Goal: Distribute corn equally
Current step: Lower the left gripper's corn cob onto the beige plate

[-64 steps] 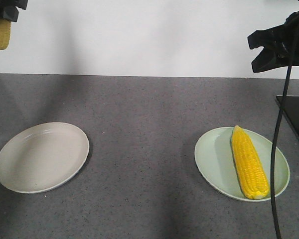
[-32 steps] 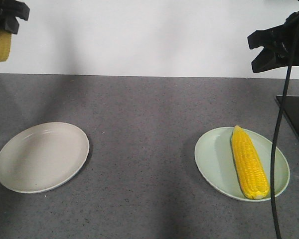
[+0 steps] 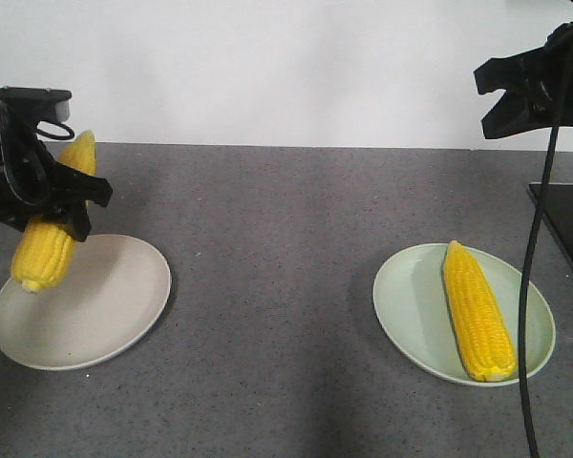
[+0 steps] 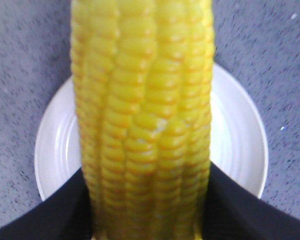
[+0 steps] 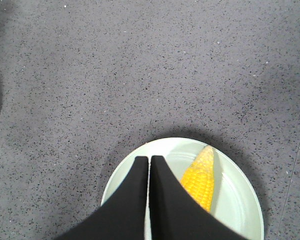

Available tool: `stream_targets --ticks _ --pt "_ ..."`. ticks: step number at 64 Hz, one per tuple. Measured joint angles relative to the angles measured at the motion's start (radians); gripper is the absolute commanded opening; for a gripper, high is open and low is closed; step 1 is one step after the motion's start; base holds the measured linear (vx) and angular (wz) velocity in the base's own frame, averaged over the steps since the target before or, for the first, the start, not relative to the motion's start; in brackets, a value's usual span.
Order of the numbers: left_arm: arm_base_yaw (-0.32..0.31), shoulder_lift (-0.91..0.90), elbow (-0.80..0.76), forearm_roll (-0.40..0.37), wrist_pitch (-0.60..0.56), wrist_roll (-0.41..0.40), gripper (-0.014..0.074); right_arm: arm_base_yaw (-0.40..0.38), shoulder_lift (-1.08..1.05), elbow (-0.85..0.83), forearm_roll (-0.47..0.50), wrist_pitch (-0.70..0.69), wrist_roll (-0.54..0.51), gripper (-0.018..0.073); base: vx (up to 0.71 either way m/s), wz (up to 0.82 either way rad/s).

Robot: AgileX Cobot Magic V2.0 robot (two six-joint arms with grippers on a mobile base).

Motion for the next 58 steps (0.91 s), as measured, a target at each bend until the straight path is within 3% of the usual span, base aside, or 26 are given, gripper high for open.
stream_targets --ticks 26,58 --pt "0.0 0.001 0.117 -0.003 -0.019 0.0 0.0036 0.0 0.0 0.0 0.0 0.001 0.0 -0.0009 0.0 0.0" --pt "0.0 0.04 0.173 -0.041 -0.023 0.003 0.0194 0.0 0.0 0.0 0.0 0.001 0.0 -0.0009 0.0 0.0"
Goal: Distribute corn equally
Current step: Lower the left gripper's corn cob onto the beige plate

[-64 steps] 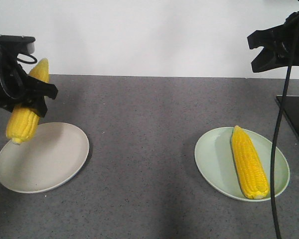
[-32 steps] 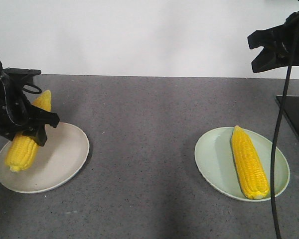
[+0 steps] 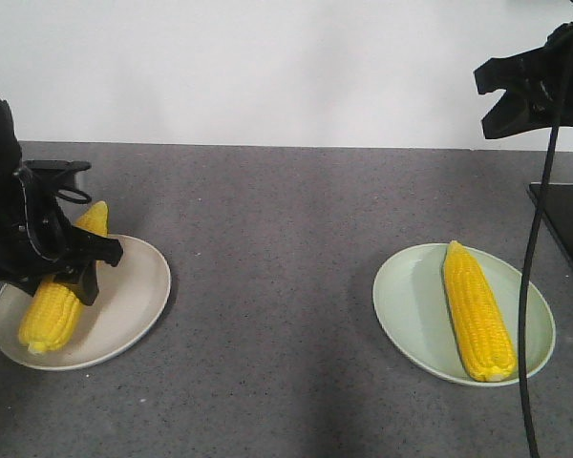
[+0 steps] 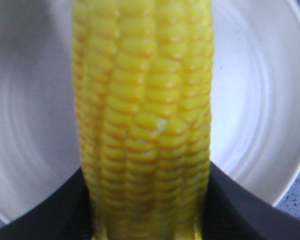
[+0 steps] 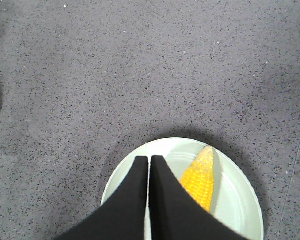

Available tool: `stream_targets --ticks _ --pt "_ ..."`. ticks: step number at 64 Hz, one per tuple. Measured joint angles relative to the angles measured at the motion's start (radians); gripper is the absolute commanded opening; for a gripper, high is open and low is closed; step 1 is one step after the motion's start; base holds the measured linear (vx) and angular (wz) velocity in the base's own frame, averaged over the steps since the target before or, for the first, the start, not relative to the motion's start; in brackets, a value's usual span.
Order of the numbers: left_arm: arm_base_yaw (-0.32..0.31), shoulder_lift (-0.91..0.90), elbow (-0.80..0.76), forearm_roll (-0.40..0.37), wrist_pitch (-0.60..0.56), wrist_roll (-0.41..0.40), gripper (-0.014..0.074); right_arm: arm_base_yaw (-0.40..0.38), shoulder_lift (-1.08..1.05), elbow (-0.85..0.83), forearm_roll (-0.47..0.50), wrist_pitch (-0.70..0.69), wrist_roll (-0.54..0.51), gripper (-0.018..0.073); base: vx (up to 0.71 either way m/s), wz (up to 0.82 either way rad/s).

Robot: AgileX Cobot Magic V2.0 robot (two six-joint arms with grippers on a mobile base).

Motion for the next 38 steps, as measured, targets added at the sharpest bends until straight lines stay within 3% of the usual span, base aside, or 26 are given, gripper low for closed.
stream_targets --ticks 9,29,38 --pt "0.0 0.006 0.011 0.0 -0.001 0.0 0.0249 0.0 0.0 0.0 0.0 0.0 0.0 -0.0009 0.0 0.0" --pt "0.0 0.009 0.011 0.0 -0.001 0.024 0.0506 0.0 0.0 0.0 0.0 0.0 0.0 -0.0009 0.0 0.0" --pt "0.0 0.009 0.011 0.0 -0.001 0.027 0.0567 0.0 0.0 0.0 0.0 0.0 0.0 -0.0009 0.0 0.0"
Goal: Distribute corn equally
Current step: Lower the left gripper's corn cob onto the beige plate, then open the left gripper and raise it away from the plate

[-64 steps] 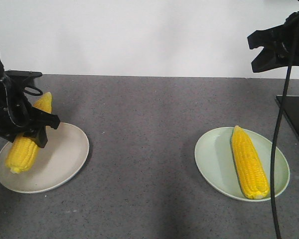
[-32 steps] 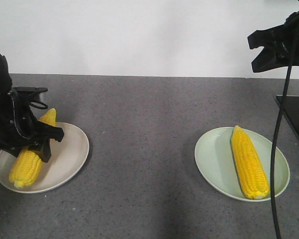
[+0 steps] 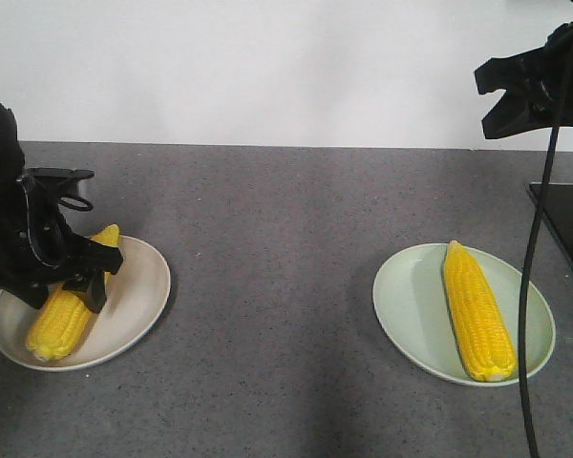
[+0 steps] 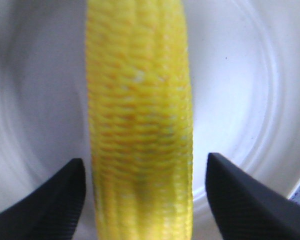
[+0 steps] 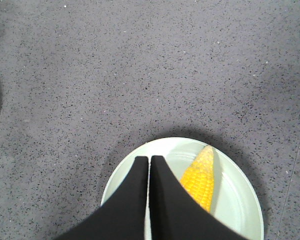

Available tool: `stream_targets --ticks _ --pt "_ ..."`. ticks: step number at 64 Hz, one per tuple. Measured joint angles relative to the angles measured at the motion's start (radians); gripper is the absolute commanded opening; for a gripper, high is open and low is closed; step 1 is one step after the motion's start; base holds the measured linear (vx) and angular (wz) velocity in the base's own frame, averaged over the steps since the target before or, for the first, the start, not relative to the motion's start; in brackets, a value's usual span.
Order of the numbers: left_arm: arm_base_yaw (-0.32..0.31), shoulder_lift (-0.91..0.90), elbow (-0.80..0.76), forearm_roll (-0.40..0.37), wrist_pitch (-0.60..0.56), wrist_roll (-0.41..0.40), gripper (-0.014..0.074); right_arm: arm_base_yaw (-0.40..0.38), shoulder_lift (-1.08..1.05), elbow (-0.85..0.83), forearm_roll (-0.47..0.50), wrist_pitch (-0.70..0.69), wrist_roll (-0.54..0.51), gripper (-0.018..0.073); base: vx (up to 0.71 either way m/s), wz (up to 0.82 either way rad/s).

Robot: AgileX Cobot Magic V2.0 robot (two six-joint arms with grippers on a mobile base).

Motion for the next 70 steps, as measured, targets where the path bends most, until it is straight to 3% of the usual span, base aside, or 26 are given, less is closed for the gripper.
stream_targets --ticks 15,24,33,44,70 --pt "0.0 -0.002 0.0 0.0 0.0 0.0 0.0556 0.0 0.0 0.0 0.0 0.0 0.0 -0.0009 0.0 0.0" --pt "0.0 -0.027 -0.035 0.009 0.002 0.0 0.0498 0.0 0.0 0.0 0.0 0.0 0.0 -0.0009 0.0 0.0" --pt "0.0 -0.069 -0.135 0.015 0.002 0.0 0.034 0.0 0.0 0.0 0.0 0.0 0.0 -0.0009 0.0 0.0" --pt "0.0 -0.122 -0.232 0.015 0.004 0.012 -0.0011 0.0 0.0 0.0 0.0 0.0 0.0 -0.0009 0.0 0.0" --pt "0.0 -0.137 -0.242 0.012 0.01 0.038 -0.0007 0.0 0.0 0.0 0.0 0.001 0.0 -0.0009 0.0 0.0"
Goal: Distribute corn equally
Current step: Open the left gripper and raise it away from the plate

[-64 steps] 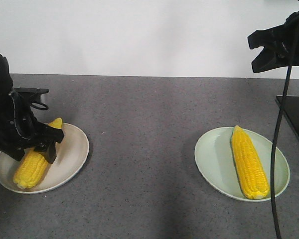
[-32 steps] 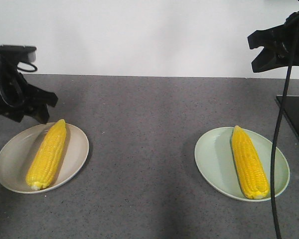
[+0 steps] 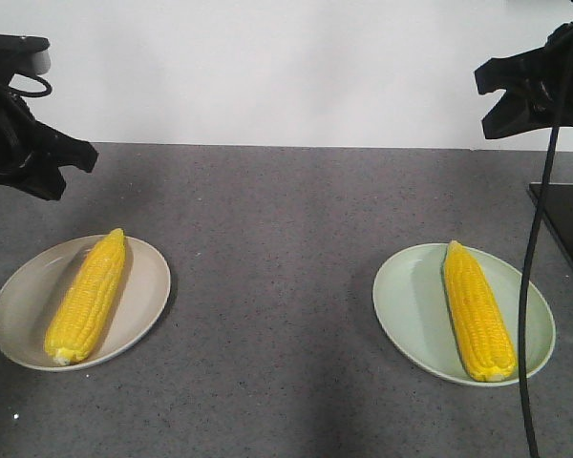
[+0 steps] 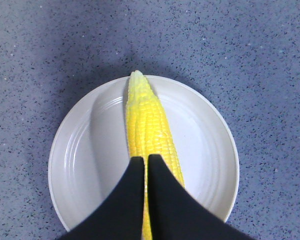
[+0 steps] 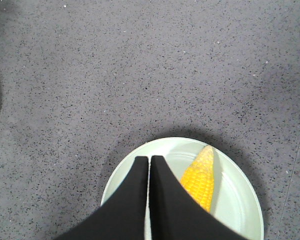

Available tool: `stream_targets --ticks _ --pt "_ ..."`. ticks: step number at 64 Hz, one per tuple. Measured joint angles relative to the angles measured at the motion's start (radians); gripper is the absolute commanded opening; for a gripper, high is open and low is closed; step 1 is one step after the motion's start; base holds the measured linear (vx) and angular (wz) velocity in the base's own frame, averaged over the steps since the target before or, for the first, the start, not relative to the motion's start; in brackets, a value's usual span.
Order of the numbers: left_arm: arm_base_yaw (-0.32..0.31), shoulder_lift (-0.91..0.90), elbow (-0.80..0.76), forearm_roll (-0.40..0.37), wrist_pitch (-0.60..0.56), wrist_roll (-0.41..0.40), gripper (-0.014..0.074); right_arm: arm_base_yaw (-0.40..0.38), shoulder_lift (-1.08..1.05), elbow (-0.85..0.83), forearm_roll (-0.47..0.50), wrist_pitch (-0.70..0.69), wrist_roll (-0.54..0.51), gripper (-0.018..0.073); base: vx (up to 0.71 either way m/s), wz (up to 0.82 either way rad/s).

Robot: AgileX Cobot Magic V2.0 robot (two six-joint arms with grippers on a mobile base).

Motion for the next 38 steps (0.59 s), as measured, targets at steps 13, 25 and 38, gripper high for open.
stream_targets --ticks 13,25,38 --pt "0.0 0.0 0.0 0.0 0.001 0.0 -0.0007 0.0 0.0 0.0 0.0 0.0 0.0 -0.0009 0.0 0.0" --pt "0.0 0.0 0.0 0.0 0.001 0.0 -0.0007 0.0 0.0 0.0 0.0 0.0 0.0 -0.0009 0.0 0.0" --pt "0.0 0.0 0.0 0.0 0.001 0.0 -0.0007 0.0 0.0 0.0 0.0 0.0 0.0 -0.0009 0.0 0.0"
